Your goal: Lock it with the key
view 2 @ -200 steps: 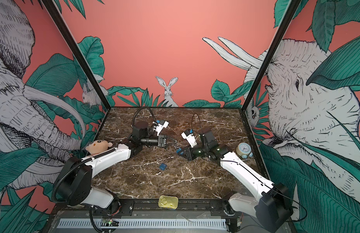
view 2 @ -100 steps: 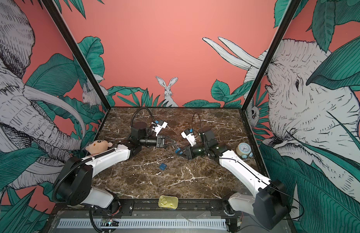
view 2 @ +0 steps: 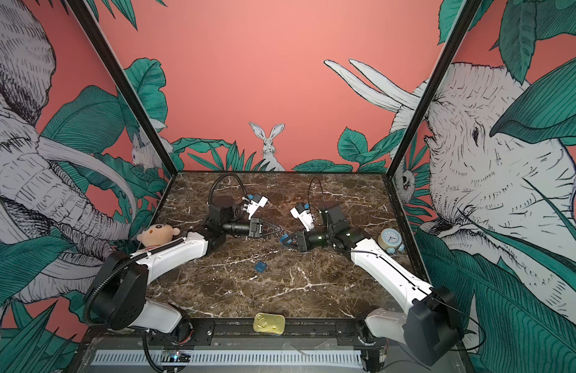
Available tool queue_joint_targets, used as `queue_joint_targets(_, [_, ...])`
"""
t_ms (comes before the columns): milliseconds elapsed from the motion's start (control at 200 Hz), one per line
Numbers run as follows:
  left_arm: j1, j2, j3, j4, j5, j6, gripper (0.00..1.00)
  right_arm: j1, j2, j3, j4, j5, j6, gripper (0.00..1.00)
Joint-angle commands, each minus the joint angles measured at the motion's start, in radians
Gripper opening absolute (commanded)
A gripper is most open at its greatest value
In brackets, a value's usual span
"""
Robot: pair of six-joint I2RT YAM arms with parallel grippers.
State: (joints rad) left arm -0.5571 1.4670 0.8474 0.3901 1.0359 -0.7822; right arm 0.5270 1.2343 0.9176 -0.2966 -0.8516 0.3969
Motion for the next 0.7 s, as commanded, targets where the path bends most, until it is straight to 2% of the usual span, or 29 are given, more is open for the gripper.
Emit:
queue_joint_targets(0, [0.008,-0.041,-0.015,0.023,0.012,0.006,0.17,-0.004,-0.007,0.042,0.075,-0.05,0.011,0.0])
queue_joint_targets(110, [0.009,-0.04,-0.021,0.019,0.014,0.011,0.11,-0.004,-0.009,0.043,0.104,-0.065,0.042,0.0])
queue_joint_targets(180, [0.01,-0.036,-0.024,0.012,0.016,0.018,0.0,-0.004,-0.012,0.04,0.146,-0.092,0.08,0.0])
queue_joint_targets(480, [0.01,0.001,-0.044,0.04,0.008,0.035,0.0,-0.004,-0.058,0.006,0.421,-0.229,0.342,0.0])
queue_joint_targets(695, [0.01,0.037,-0.033,0.08,0.006,0.018,0.0,-0.005,-0.088,-0.004,0.464,-0.242,0.398,0.0])
